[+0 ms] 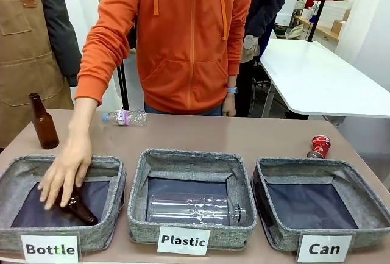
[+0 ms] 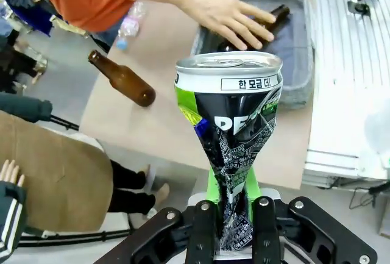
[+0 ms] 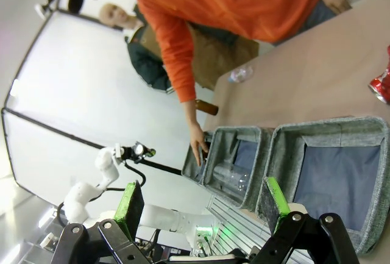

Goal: Sort the can waste into the basket.
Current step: Pick up the can waste from the table and place it in the right Fabric basket.

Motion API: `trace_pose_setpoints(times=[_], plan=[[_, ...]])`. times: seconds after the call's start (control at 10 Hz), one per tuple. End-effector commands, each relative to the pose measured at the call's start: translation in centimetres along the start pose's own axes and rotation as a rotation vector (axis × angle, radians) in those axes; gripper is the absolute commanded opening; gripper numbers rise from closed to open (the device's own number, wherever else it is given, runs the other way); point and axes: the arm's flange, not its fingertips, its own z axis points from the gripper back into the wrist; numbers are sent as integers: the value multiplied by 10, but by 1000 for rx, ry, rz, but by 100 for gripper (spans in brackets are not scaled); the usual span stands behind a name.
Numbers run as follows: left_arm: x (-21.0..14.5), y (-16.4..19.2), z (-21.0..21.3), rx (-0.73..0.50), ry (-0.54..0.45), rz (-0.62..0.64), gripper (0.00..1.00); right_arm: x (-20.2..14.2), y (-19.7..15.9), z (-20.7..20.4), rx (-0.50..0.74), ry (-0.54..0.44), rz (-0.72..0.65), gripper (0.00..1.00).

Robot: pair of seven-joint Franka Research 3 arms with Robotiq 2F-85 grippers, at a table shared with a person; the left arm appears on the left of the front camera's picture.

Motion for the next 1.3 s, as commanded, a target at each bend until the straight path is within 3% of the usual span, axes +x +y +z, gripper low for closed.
trace_pose_setpoints(times=[0.0,0.2,0.3,0.6,0.8,0.9,1.0,1.1,1.2], plan=[[47,22,-19,-15,11,81,0,4,2,0,23,-17,27,100],[143,49,-74,-52,-10,109,0,4,2,0,23,-17,27,100],[211,56,-116,-94,20,98,0,4,2,0,23,-17,27,100],[378,52,-232,-71,66,28,0,4,2,0,23,-17,27,100],[481,43,-323,-154,120,-44,0,4,2,0,23,-17,27,100],[603,18,-490,-304,228,-110,0,4,2,0,23,-17,27,100],[606,15,-496,-325,226,-105,0,4,2,0,23,-17,27,100],[626,1,-530,-308,251,-142,0,4,2,0,23,-17,27,100],[632,-14,-549,-360,300,-226,0,4,2,0,23,-17,27,100]])
